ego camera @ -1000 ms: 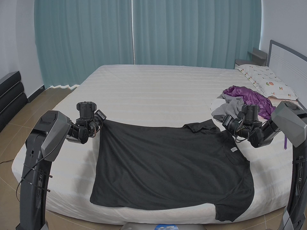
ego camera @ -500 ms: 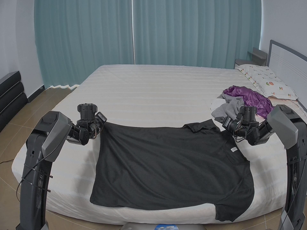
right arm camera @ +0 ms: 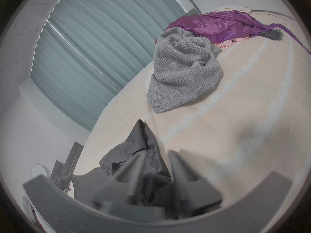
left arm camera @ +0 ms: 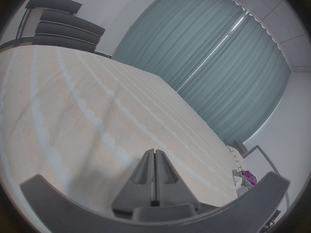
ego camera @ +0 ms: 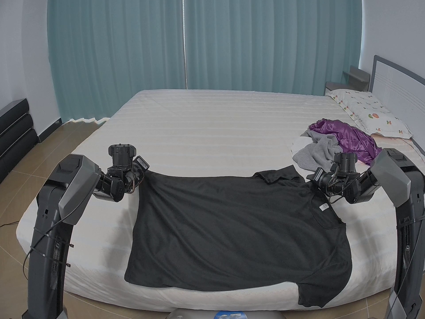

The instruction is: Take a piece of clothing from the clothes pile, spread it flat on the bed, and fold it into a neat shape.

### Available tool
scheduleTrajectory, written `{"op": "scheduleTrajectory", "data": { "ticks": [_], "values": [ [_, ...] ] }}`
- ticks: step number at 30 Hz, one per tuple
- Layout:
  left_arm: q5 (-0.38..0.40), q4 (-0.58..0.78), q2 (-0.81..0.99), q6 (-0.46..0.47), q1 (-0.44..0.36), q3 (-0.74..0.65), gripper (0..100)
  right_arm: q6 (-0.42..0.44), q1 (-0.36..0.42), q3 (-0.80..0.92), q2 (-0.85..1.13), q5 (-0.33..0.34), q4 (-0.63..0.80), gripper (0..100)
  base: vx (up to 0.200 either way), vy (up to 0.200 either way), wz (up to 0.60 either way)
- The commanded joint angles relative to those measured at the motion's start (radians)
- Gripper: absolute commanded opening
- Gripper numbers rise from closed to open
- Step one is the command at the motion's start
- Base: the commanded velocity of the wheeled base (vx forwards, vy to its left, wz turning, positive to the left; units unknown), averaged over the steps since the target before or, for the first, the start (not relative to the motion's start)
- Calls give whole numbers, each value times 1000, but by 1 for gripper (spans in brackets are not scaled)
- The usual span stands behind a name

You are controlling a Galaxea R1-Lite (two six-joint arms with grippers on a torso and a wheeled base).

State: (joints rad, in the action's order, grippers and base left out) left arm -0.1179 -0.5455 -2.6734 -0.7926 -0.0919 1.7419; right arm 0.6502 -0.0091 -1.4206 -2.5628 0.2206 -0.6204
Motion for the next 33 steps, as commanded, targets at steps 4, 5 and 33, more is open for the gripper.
{"op": "scheduleTrajectory", "data": {
  "ticks": [4, 5, 33],
  "values": [
    [1, -1, -6, 6, 1, 19, 0, 32, -11, 11, 15, -1, -9, 0, 0, 0, 0],
    [1, 1, -8, 7, 1, 21, 0, 34, -12, 11, 15, -1, -9, 0, 0, 0, 0],
    [1, 33, -94, 52, 1, 257, 0, 137, -61, -12, 30, -80, -153, 0, 0, 0, 0]
  ]
}}
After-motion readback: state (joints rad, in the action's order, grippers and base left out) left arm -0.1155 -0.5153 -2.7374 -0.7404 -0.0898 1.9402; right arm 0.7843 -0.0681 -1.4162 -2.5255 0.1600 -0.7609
